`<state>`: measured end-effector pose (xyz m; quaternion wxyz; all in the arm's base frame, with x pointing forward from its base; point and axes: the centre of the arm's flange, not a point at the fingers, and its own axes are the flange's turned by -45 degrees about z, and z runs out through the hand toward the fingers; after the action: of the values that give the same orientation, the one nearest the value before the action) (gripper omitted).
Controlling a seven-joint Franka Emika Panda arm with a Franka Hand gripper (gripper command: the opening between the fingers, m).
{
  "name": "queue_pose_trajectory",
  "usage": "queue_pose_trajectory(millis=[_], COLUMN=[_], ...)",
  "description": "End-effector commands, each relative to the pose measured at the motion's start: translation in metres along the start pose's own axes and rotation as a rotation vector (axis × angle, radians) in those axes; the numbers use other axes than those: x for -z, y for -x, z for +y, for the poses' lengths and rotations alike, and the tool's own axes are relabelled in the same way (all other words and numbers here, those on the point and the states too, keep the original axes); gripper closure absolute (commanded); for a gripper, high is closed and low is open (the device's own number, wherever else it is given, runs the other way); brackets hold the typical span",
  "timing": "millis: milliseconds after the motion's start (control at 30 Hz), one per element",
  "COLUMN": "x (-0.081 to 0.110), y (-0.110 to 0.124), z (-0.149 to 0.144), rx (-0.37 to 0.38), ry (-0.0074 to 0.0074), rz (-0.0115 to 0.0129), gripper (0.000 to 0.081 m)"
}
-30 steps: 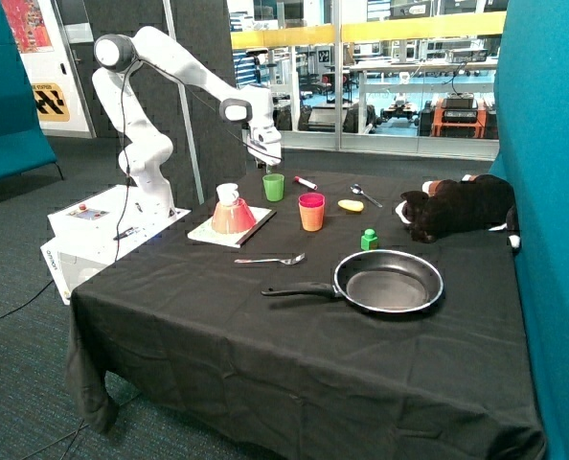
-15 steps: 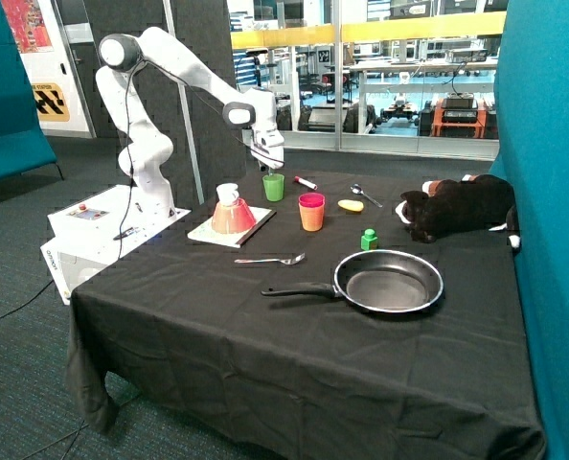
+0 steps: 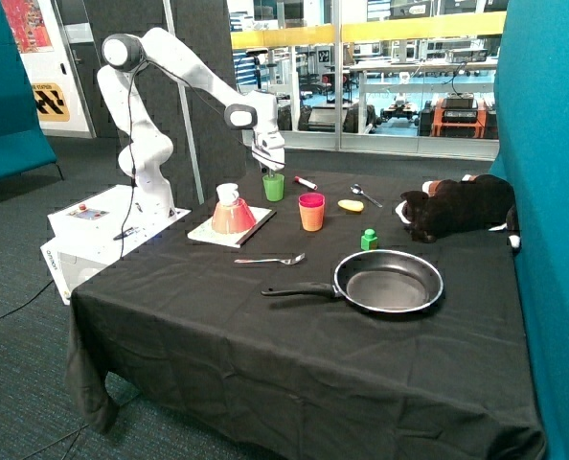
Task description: Stack the cups
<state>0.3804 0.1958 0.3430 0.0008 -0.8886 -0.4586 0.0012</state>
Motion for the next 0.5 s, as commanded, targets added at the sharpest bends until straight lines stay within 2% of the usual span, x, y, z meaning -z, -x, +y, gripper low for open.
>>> queue_pose_trajectory(millis=[0,100,267,433,467], x=[-0.007,-0.0079,-0.0093,-0.0097,-0.0097], y=[0.0007,0.0009,0.0002,-0.0011,-0.0013], z=[0.0016,0.0031,0.0053,0.0059,0.0058], rx=[-0.019,-0.024,-0.036,-0.04,-0.041], ry=[0.0026,0.0026,0.0026,0.0026,0.0026], rz=[0.0015,0.0015,0.0015,0.0015,0.0015], gripper=[0.0329,0.034,0.046,0.074,0.0774])
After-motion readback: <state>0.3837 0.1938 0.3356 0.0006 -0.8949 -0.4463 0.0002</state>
